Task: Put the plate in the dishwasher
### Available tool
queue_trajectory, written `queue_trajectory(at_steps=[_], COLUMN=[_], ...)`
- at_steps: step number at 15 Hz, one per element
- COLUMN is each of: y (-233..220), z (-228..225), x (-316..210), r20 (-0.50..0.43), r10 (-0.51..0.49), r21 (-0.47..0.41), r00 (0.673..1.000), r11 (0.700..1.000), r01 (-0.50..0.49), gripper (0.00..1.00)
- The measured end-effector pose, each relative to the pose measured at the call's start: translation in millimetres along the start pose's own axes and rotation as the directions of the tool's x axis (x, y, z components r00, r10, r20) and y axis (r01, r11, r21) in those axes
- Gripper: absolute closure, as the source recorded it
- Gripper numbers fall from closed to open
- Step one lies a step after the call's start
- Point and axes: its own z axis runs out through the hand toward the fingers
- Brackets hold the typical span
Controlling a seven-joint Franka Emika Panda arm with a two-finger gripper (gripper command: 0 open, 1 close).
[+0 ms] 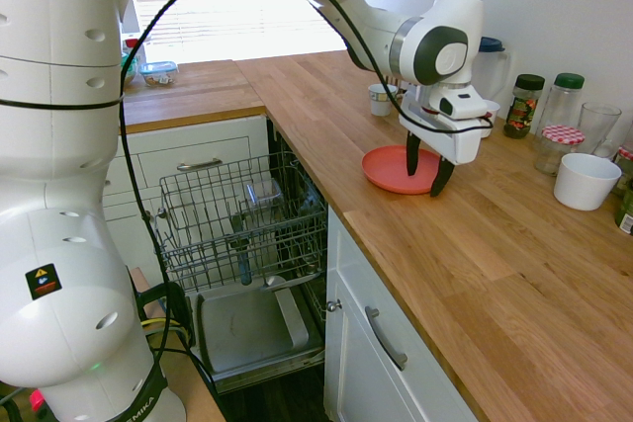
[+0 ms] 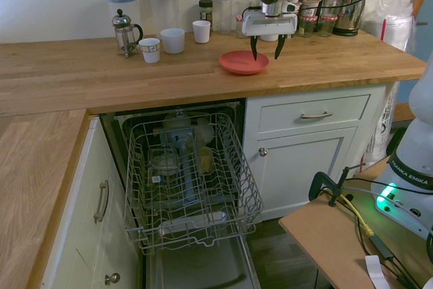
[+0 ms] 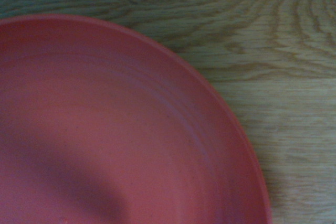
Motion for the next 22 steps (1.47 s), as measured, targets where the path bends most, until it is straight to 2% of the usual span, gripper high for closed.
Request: queue_trajectory(at_steps=[11,22], y=[6,4], z=[4,12], x=[25,28], r20=[0.066,0.113], r10=[0.012,-0.012], r21=[0.046,0.075], r00=[0.998,0.994], r11=[0.999,0.997], r01=[-0.015,0.003], gripper=[1.0,1.0])
